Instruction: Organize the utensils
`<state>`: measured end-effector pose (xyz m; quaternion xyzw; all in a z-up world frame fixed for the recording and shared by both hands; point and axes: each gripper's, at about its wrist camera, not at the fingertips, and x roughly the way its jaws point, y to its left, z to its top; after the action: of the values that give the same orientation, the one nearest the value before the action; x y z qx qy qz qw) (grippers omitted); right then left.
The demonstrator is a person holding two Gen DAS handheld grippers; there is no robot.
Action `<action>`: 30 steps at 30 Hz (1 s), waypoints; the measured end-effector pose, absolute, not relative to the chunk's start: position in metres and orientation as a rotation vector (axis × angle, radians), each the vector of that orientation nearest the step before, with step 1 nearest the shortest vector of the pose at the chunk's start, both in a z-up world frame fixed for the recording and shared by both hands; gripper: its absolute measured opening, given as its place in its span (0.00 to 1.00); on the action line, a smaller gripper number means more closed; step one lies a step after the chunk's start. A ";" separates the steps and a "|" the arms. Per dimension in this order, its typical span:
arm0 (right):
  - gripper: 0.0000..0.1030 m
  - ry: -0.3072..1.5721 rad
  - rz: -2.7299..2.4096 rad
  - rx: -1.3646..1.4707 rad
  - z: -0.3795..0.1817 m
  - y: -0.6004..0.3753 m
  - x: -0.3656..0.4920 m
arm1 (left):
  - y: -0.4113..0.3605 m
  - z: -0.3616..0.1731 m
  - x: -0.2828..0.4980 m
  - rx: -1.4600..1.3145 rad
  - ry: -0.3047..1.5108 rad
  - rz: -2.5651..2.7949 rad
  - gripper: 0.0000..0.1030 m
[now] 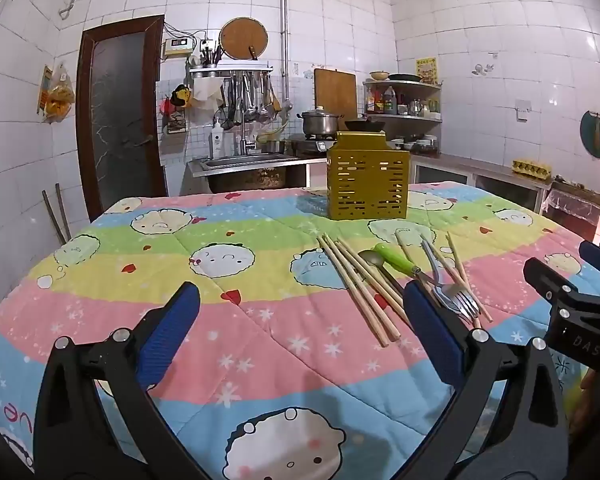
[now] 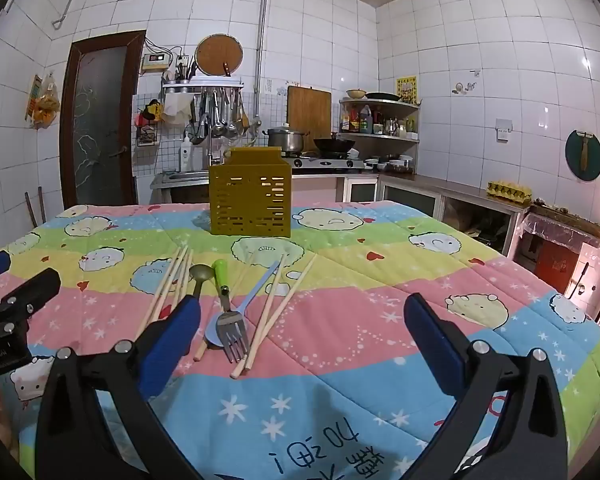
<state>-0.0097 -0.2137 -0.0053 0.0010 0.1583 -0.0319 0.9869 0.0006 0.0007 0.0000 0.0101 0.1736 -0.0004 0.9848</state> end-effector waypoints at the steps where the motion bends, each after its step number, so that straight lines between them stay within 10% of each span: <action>1: 0.96 0.319 -0.064 0.002 -0.005 -0.213 -0.009 | -0.002 0.000 0.000 0.043 0.346 0.000 0.95; 30: 0.96 0.290 -0.066 0.027 -0.005 -0.219 -0.012 | -0.002 0.004 -0.003 0.032 0.332 -0.004 0.95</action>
<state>-0.0124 -0.2189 -0.0054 0.0136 0.1443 -0.0328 0.9889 -0.0034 -0.0019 0.0044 0.0160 0.1654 -0.0020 0.9861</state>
